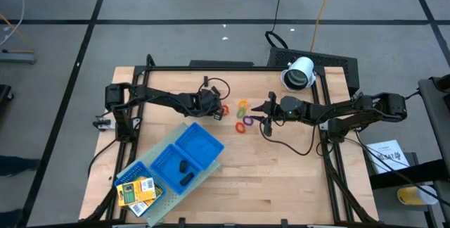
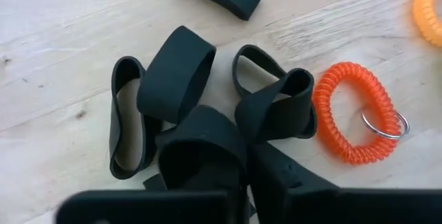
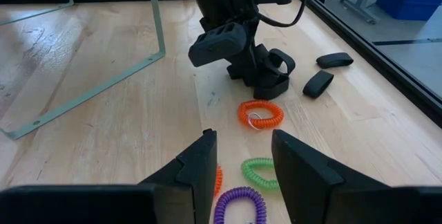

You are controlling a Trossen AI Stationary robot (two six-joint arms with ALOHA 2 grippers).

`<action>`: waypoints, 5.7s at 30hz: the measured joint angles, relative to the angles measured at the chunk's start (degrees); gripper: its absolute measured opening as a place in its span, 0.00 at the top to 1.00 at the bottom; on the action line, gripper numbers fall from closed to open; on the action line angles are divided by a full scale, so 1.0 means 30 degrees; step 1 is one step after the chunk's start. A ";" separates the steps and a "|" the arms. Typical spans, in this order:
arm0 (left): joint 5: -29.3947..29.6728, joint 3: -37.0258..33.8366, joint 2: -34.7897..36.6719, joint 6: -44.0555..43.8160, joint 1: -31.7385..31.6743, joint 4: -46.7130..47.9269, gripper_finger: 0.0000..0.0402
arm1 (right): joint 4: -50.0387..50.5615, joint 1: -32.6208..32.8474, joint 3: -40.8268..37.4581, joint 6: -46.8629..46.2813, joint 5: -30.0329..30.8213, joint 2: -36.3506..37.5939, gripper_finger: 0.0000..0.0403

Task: Pick & Place Office Desk Supplies
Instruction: Put the black rubber band into the center blue basket on the shelf

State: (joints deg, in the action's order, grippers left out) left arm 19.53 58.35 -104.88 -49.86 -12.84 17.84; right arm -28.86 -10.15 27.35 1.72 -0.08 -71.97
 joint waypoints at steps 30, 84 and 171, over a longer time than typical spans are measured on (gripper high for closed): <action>-0.0204 0.0000 0.0015 -0.0797 -0.0248 0.0540 0.60 | 0.0000 -0.0004 0.0000 0.0000 0.0000 -0.0001 0.68; 0.0408 0.0000 0.1268 -0.0740 -0.0714 0.1277 0.72 | 0.0007 -0.0002 0.0007 0.0000 0.0000 0.0000 0.68; 0.6449 0.0000 1.4076 0.3696 2.0014 0.2787 0.76 | 0.0127 -0.0007 0.0007 -0.0080 0.0087 -0.0004 0.68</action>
State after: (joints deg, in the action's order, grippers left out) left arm 38.88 58.35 -62.65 -38.77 47.20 26.20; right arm -28.48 -10.17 27.37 1.48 0.19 -71.98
